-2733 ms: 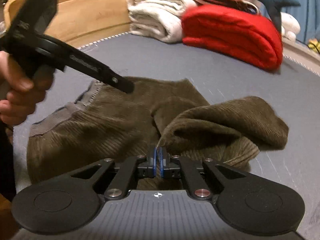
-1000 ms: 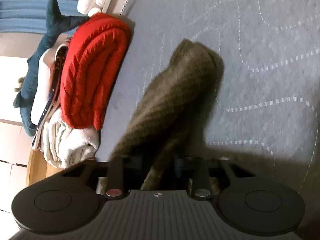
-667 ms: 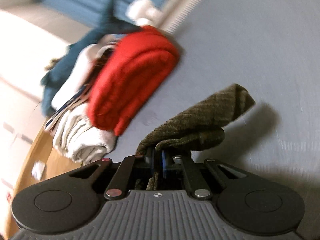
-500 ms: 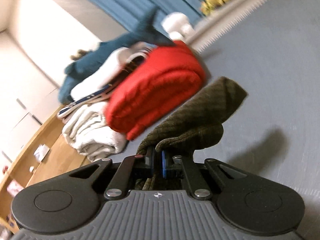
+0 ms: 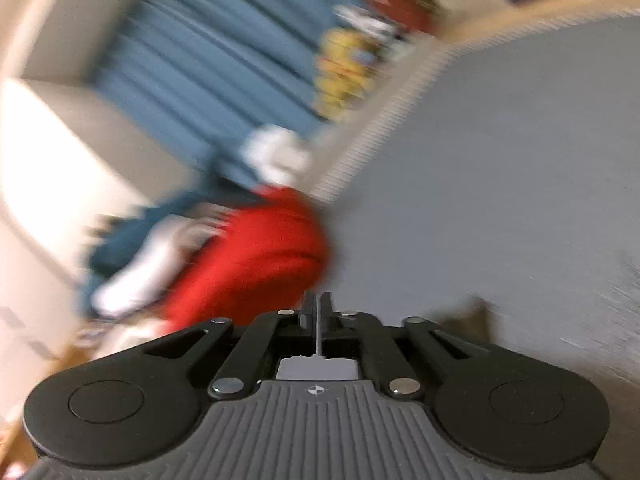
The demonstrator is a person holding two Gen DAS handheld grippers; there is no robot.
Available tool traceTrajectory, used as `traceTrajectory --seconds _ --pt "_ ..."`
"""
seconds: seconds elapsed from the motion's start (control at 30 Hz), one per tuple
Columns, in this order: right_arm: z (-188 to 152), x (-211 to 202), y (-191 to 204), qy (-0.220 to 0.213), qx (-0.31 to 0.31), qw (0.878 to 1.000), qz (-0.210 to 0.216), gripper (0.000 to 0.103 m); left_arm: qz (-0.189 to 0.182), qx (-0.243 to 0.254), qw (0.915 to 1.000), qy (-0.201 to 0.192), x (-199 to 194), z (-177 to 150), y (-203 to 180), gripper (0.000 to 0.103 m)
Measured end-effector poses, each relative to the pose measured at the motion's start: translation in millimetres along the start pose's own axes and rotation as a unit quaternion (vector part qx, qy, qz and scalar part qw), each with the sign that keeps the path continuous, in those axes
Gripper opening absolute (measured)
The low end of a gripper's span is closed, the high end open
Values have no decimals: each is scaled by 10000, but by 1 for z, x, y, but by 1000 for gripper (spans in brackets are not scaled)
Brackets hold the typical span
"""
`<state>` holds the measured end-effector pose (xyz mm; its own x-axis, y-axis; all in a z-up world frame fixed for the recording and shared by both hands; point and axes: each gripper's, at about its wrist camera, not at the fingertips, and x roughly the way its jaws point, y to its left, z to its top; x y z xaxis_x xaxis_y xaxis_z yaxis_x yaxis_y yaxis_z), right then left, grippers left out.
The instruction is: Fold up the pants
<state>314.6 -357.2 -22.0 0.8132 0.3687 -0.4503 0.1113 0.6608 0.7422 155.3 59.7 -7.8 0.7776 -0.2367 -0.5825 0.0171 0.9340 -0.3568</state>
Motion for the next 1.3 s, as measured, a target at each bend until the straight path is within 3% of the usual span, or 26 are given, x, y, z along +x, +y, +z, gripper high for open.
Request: traceTrajectory --seconds 0.03,0.1,0.17,0.37,0.47,0.5,0.67,0.83,0.93,1.03,1.07,1.1,1.13,1.17,1.2,1.23,1.3 --pt "-3 9 -8 144 50 9995 -264 7 34 23 10000 20 1 0 1 44" --pt "-11 27 -27 410 122 9963 -747 26 63 24 10000 44 3 -1 3 44" --pt "-20 43 -40 662 123 9938 -890 35 76 11 9999 69 5 -1 5 44" --pt "-40 85 -52 1018 -320 9884 -1084 38 95 13 9999 141 11 -2 7 44" --pt "-47 97 -42 1014 -879 9862 -966 34 125 20 9998 144 13 -3 7 44" --pt "-48 100 -37 1043 -1070 9838 -994 15 99 -31 9998 161 14 -3 8 44" --pt "-48 98 -34 1012 -1155 9847 -828 11 166 -29 9998 133 16 -4 8 44" --pt "-21 64 -21 552 -839 9947 -209 10 147 96 9998 71 15 -6 5 44" --pt "-2 35 15 34 -1383 9903 134 10 88 179 9998 61 14 -7 5 44" --pt "21 7 24 -602 -1155 9913 190 10 60 310 9995 28 14 -9 2 43" --pt "27 -7 20 -1030 -1008 9895 109 9 49 360 9993 5 14 -9 1 43" --pt "29 -24 15 -1740 -819 9813 -93 9 31 429 9991 -19 14 -10 -1 43" --pt "32 -40 4 -2437 -526 9677 -378 10 5 501 9987 -24 16 -10 -3 43" --pt "35 -50 -10 -2842 -190 9549 -839 10 -34 570 9984 -10 18 -11 -5 43" --pt "38 -51 -23 -2854 69 9492 -1324 11 -110 675 9976 51 24 -13 -8 44" --pt "41 -44 -41 -2572 267 9511 -1687 11 -159 775 9968 130 30 -16 -12 44" --pt "37 -32 -73 -2143 633 9540 -1997 13 -185 1056 9937 330 48 -22 -18 44"
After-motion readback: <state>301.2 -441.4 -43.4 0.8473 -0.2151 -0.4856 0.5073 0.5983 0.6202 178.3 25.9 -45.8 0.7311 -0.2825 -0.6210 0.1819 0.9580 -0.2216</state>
